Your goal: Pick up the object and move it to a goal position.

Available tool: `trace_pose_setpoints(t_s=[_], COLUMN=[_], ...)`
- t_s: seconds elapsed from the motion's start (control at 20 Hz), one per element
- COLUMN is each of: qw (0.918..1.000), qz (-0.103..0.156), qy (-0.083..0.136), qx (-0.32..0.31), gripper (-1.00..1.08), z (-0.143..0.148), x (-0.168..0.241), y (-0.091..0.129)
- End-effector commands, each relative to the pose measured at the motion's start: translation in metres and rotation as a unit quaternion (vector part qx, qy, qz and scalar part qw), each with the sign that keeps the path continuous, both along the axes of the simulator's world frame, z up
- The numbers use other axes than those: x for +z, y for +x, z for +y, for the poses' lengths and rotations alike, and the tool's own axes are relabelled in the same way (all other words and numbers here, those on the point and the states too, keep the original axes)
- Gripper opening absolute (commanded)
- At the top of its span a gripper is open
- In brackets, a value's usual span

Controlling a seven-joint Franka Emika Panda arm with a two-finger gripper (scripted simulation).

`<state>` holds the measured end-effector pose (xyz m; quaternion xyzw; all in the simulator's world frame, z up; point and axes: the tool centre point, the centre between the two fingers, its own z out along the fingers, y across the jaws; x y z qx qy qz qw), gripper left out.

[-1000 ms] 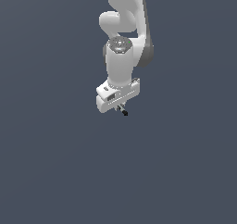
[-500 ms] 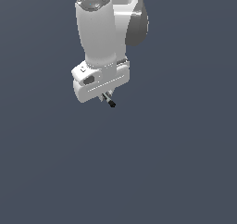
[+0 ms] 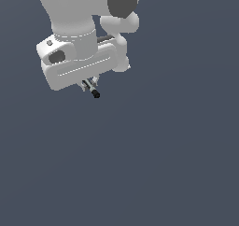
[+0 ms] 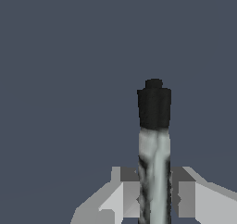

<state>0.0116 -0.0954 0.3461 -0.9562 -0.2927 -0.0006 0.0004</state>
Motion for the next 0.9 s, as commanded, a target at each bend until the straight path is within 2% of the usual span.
trace_pose_setpoints(t_s=[0.0, 0.4, 0.85], qw=[1.0, 1.0, 1.0], qz=[0.0, 0.0, 0.0], qy=[0.0, -0.001, -0.001], qx=[0.0, 0.0, 0.0], gripper=[-1.0, -1.0, -1.0], z=[-0.009, -0.025, -0.031], x=[0.016, 0.046, 0.055], y=[0.005, 0.016, 0.021])
